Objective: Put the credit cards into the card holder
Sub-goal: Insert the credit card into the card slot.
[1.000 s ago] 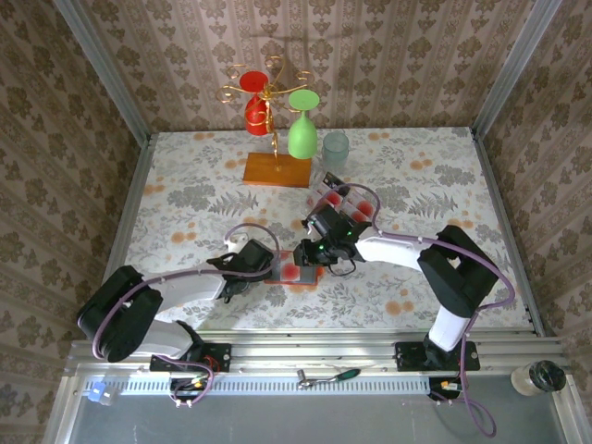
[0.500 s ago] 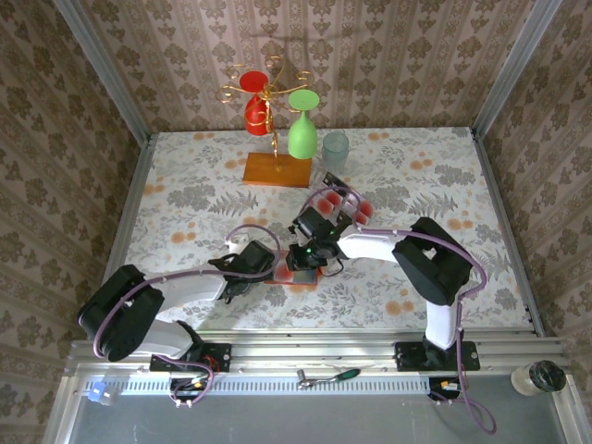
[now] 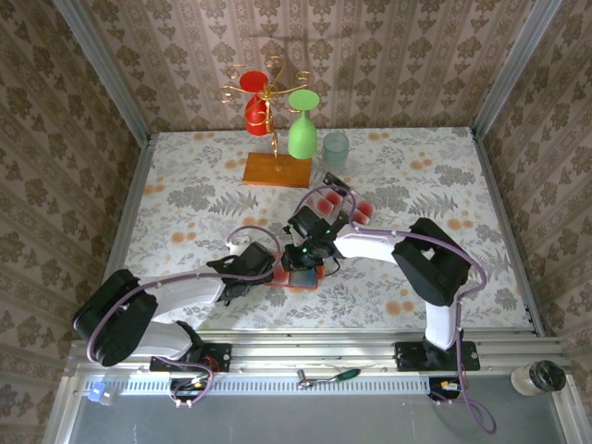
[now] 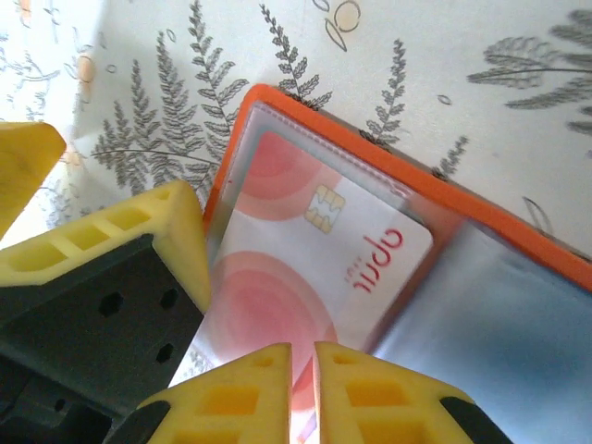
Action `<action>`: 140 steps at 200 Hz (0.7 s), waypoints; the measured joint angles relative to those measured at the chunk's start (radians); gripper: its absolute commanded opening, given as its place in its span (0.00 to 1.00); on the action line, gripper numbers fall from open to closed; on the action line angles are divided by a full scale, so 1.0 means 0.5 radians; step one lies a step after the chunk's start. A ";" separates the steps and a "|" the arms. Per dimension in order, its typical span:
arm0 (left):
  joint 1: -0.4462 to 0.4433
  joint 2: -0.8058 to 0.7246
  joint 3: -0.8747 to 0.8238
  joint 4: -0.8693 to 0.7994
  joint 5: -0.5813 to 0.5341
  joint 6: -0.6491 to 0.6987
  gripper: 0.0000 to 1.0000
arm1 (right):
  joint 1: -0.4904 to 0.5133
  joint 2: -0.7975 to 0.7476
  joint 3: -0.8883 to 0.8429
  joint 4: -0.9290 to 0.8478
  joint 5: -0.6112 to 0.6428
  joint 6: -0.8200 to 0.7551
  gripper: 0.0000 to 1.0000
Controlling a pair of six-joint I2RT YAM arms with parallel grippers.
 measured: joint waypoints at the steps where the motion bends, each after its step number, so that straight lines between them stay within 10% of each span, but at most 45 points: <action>1: 0.001 -0.005 0.000 -0.002 0.003 0.000 1.00 | -0.002 -0.004 -0.002 -0.002 0.002 -0.001 0.16; 140: 0.151 -0.005 -0.005 -0.057 0.144 0.129 1.00 | -0.047 0.066 0.030 -0.053 0.032 -0.034 0.09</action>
